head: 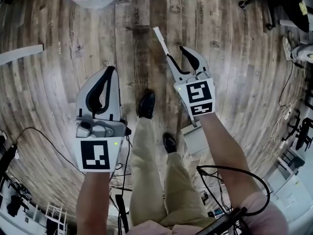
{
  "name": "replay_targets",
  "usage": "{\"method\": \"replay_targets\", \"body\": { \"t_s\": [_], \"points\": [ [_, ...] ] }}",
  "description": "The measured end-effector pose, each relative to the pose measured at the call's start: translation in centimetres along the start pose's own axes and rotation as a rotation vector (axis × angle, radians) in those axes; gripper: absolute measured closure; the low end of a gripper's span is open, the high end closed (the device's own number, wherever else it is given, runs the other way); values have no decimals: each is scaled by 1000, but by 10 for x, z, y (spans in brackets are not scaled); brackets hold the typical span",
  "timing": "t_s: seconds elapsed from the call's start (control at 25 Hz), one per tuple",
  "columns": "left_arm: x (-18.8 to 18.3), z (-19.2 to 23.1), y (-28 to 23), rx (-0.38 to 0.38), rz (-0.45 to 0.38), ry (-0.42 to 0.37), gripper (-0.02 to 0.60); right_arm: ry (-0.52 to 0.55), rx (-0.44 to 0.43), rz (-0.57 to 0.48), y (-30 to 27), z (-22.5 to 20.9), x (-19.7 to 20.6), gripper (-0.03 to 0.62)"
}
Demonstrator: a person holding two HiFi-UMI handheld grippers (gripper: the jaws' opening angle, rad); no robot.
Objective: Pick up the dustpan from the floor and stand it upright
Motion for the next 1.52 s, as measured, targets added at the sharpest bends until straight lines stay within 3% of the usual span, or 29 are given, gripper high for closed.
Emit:
{"method": "replay_targets", "body": {
  "t_s": [0.52,1.52],
  "points": [
    [73,12,-34,16,39,26,568,13,-23,96,-81,-4,81,425],
    [129,33,-62,25,60,60,568,-7,-1,273,-178,-11,174,427]
  ]
}}
Point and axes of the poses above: the fingertips, and each gripper's own axes: y backward along the fingers, z to its left, x out of its underside, the point moved 1 cm from there along y, backward along the fingers, and after that the axes turned 1 degree about -z, right-handed, at the moved point
